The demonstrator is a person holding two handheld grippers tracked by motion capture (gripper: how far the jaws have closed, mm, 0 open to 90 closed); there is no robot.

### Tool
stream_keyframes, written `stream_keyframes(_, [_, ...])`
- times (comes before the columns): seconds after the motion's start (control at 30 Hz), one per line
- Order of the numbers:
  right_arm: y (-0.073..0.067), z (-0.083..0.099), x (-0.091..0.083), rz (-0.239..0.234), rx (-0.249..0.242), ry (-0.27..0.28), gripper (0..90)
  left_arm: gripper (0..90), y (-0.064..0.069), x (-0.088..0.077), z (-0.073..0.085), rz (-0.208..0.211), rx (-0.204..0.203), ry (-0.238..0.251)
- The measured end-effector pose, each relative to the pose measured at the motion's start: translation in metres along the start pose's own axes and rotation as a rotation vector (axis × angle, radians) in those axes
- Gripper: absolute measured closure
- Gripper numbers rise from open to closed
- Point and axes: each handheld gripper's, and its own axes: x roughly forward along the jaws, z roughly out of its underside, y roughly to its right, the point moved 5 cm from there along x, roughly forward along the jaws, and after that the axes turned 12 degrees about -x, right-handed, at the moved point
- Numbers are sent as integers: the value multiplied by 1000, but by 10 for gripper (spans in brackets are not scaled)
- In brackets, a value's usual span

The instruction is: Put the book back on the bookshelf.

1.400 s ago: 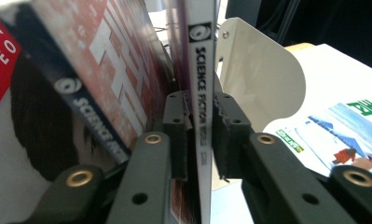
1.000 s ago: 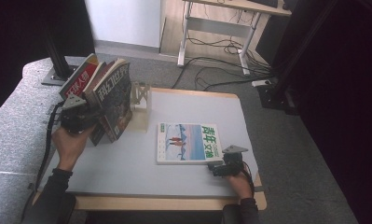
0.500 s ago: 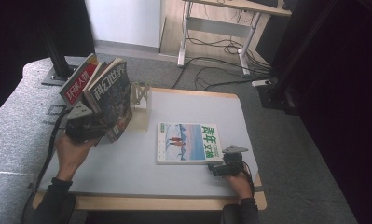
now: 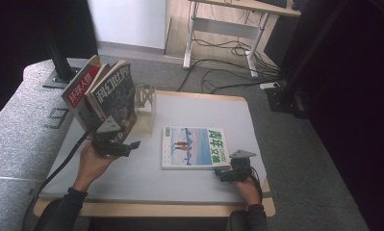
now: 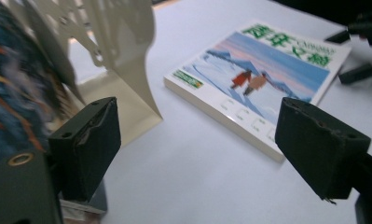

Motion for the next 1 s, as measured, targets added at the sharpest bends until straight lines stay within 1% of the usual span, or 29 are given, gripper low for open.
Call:
stream_keyframes(0.23, [0, 0, 0, 0, 0, 0, 0, 46, 8, 22, 18, 7, 42, -84])
stream_keyframes(0.37, [0, 0, 0, 0, 0, 0, 0, 7, 12, 34, 29, 24, 52, -122])
stream_keyframes(0.4, [0, 0, 0, 0, 0, 0, 0, 0, 12, 36, 32, 28, 61, -132])
stream_keyframes(0.5, [0, 0, 0, 1, 0, 1, 0, 0, 11, 43, 43, 26, 80, -171])
stream_keyframes(0.53, [0, 0, 0, 0, 0, 1, 0, 0, 11, 45, 47, 31, 79, -182])
stream_keyframes(0.57, [0, 0, 0, 1, 0, 1, 0, 0, 11, 45, 47, 31, 79, -182])
stream_keyframes(0.6, [0, 0, 0, 0, 0, 1, 0, 0, 10, 49, 53, 27, 82, -206])
stream_keyframes(0.73, [0, 0, 0, 0, 0, 1, 0, 0, 9, 57, 64, 27, 83, -243])
stream_keyframes(0.93, [0, 0, 0, 0, 0, 1, 0, 0, 6, 69, 78, -3, 109, -309])
stream_keyframes(0.97, [0, 0, 0, 0, 0, 1, 0, 0, 6, 71, 80, -2, 108, -315])
stream_keyframes(1.0, [0, 0, 0, 0, 0, 1, 0, 0, 5, 72, 81, 12, 91, -308])
